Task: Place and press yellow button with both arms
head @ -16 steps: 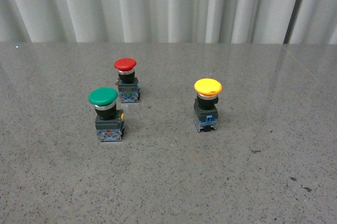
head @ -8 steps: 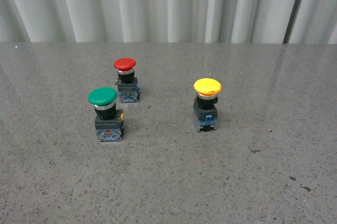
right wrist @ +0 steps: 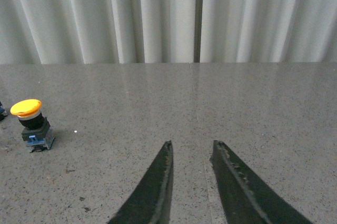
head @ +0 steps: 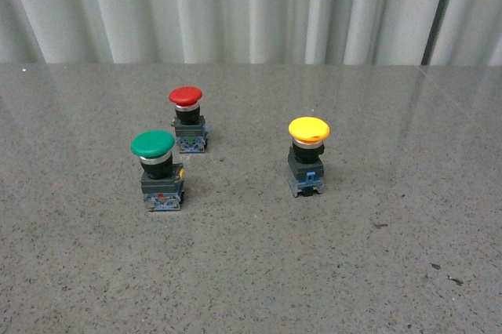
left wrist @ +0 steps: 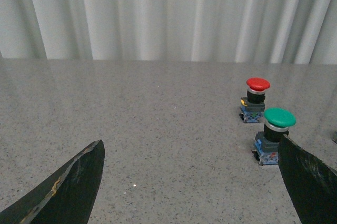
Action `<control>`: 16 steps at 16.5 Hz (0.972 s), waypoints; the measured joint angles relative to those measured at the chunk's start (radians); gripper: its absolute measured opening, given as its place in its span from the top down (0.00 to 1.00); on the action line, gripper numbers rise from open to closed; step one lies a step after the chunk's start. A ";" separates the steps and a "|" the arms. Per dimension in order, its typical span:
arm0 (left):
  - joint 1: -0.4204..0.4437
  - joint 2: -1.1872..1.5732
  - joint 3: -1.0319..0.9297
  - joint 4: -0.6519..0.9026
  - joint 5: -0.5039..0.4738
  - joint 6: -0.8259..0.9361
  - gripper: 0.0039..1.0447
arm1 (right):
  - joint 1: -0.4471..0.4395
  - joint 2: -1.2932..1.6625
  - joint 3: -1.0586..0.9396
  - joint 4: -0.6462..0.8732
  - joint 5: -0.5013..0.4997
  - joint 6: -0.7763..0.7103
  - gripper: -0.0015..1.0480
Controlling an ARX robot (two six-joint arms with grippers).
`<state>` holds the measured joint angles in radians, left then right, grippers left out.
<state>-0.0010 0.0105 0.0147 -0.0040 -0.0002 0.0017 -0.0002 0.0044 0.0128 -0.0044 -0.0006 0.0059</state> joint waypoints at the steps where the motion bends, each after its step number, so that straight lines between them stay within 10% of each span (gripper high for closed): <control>1: 0.000 0.000 0.000 0.000 0.000 0.000 0.06 | 0.000 0.000 0.000 0.000 0.000 0.000 0.70; 7: 0.000 0.000 0.000 0.000 0.000 0.000 0.06 | 0.000 0.000 0.000 0.000 0.000 0.000 0.04; 16: 0.000 0.000 0.000 0.000 0.000 0.000 0.06 | 0.000 0.000 0.000 0.000 0.000 0.000 0.06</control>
